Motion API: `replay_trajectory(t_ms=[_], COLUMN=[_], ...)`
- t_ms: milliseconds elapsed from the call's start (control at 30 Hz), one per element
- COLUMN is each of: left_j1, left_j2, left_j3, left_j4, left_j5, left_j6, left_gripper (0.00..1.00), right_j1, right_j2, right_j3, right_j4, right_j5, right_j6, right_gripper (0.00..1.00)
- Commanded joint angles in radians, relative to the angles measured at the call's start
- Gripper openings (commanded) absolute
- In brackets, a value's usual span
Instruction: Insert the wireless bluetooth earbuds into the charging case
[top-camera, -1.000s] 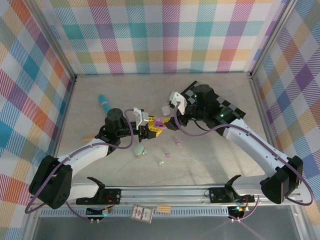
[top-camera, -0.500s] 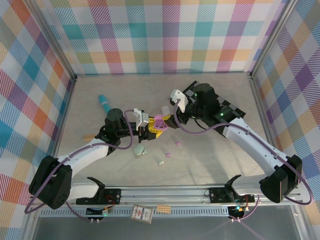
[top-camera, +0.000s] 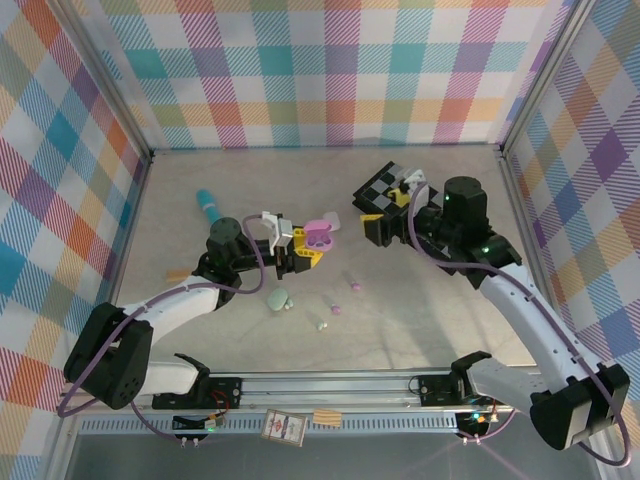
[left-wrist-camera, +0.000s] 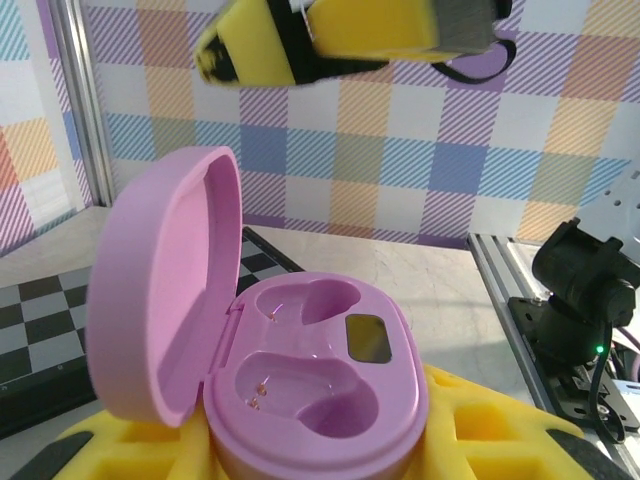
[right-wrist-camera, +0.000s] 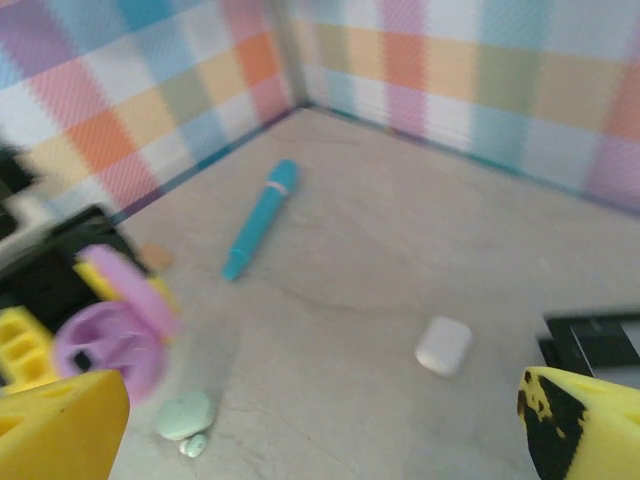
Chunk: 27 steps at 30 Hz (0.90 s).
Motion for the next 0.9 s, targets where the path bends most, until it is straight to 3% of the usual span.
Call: replay_trajectory(t_ms=[0, 167, 300, 467, 733, 867], left_j1=[0.019, 0.049, 0.063, 0.081, 0.117, 0.119], left_j2=[-0.006, 0.0, -0.001, -0.012, -0.006, -0.005], left_j3=[-0.018, -0.037, -0.046, -0.058, -0.05, -0.048], left_j4=[0.084, 0.133, 0.161, 0.164, 0.157, 0.151], left_j5=[-0.024, -0.053, -0.073, -0.099, -0.123, -0.118], left_j6=[-0.015, -0.042, -0.059, -0.057, -0.057, -0.056], left_gripper=[0.3, 0.3, 0.3, 0.3, 0.3, 0.29], right_j1=[-0.011, -0.011, -0.01, 0.063, 0.136, 0.137], right_j2=[0.027, 0.141, 0.272, 0.391, 0.534, 0.562], right_j3=[-0.027, -0.044, -0.073, -0.152, -0.197, -0.214], right_j4=[-0.102, -0.227, -0.256, -0.157, -0.059, -0.001], right_j5=[0.078, 0.068, -0.006, -0.121, -0.154, -0.152], right_j6=[0.194, 0.258, 0.401, 0.475, 0.698, 0.77], right_gripper=[0.99, 0.99, 0.9, 0.85, 0.66, 0.61])
